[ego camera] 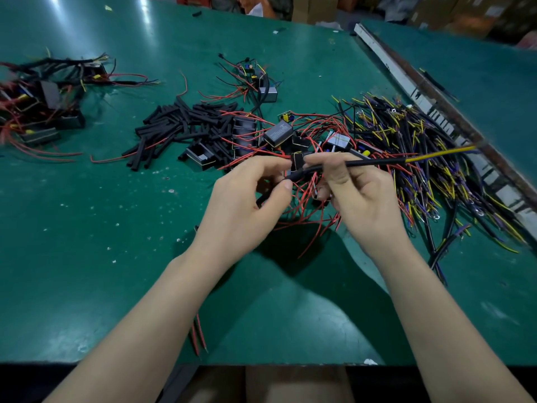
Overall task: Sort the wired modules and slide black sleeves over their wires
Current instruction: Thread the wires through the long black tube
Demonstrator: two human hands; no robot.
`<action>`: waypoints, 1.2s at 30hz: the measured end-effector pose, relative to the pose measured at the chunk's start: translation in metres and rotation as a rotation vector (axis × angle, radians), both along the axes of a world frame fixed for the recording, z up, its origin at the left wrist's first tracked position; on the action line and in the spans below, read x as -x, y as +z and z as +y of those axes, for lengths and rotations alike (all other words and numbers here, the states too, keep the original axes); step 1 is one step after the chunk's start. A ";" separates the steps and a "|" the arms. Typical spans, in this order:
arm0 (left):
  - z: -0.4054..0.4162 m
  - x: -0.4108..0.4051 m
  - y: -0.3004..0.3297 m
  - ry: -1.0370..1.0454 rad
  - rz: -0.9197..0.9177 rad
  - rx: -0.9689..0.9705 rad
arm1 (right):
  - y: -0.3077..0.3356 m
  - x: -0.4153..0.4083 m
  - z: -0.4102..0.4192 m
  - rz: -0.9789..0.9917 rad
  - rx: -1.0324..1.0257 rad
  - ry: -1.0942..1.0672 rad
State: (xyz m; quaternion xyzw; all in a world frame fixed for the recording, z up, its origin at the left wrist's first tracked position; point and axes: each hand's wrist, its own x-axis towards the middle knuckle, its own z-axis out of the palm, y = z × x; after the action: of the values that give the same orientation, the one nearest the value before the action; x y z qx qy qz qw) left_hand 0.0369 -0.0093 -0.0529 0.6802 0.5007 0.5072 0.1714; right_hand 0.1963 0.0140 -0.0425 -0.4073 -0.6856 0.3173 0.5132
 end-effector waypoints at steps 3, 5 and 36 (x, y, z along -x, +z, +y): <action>0.000 0.005 -0.002 0.026 0.021 -0.003 | 0.001 0.001 -0.001 0.026 0.041 -0.011; 0.001 0.007 -0.002 0.029 0.072 -0.047 | 0.001 0.002 -0.002 0.051 0.038 -0.018; 0.002 0.012 0.002 -0.344 -0.264 0.436 | 0.014 -0.002 0.004 0.637 0.341 0.180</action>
State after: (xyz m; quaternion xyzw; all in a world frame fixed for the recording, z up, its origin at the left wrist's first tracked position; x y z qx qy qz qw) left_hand 0.0252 -0.0077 -0.0509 0.6303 0.4488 0.4352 0.4603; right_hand 0.1981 0.0178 -0.0287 -0.3060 -0.4620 0.5815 0.5956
